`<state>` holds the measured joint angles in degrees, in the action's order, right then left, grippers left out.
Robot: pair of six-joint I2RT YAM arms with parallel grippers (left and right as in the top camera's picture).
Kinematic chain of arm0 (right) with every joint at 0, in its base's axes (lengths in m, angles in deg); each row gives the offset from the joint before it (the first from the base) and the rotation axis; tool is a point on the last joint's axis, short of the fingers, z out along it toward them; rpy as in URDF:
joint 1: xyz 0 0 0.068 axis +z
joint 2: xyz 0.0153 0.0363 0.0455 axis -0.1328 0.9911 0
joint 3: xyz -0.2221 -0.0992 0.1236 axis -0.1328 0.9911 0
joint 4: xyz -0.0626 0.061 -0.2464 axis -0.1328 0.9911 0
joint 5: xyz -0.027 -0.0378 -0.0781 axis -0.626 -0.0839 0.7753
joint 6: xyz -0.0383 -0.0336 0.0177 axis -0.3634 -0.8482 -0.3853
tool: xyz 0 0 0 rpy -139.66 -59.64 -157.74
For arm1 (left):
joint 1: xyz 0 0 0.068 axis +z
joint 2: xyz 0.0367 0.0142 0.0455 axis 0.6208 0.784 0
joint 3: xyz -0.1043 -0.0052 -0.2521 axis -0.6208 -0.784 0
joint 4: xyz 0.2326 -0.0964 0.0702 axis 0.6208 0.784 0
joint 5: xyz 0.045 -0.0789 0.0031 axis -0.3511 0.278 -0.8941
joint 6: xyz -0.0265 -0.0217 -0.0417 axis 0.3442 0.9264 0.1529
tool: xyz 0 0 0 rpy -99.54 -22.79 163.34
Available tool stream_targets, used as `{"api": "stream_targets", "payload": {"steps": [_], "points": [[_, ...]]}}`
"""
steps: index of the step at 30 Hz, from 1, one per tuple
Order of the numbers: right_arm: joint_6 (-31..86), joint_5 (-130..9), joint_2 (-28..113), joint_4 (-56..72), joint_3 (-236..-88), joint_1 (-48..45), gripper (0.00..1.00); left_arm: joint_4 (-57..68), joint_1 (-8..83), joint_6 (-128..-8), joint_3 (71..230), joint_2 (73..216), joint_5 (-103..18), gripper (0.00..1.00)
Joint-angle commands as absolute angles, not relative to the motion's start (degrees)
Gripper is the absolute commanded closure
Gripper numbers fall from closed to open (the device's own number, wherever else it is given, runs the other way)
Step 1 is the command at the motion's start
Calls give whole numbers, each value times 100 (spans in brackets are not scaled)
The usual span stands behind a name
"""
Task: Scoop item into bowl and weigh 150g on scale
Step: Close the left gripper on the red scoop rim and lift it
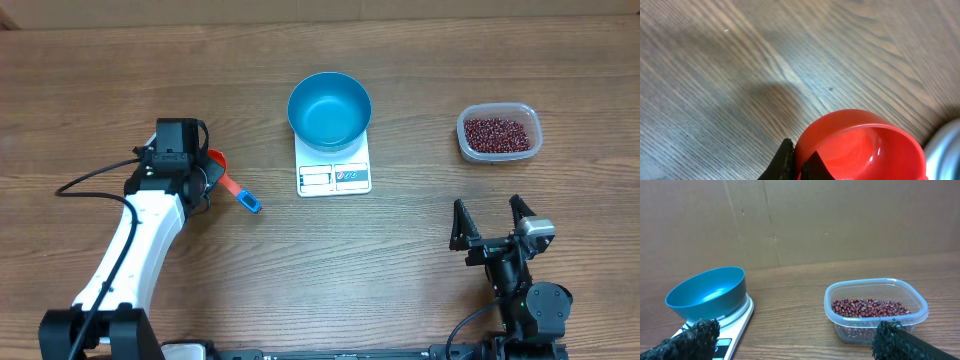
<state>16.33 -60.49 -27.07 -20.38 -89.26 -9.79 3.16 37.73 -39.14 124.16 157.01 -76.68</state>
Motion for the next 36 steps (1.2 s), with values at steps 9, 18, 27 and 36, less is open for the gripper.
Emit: {"api": "stream_targets", "payload": {"steps": [9, 18, 27, 36], "points": [[1609, -5997, -2772, -2060, -8867, -957, 0, 337, 3766, -4786, 12571, 15308, -6437, 96], [1609, -5997, -2772, -2060, -8867, -957, 0, 475, 3808, -3610, 12571, 14910, -6599, 96], [1609, -5997, -2772, -2060, -8867, -957, 0, 1505, 3808, -1931, 12571, 14038, -7346, 96], [1609, -5997, -2772, -2058, -8867, -957, 0, 2093, 3681, -1929, 12571, 13450, -7298, 96]]}}
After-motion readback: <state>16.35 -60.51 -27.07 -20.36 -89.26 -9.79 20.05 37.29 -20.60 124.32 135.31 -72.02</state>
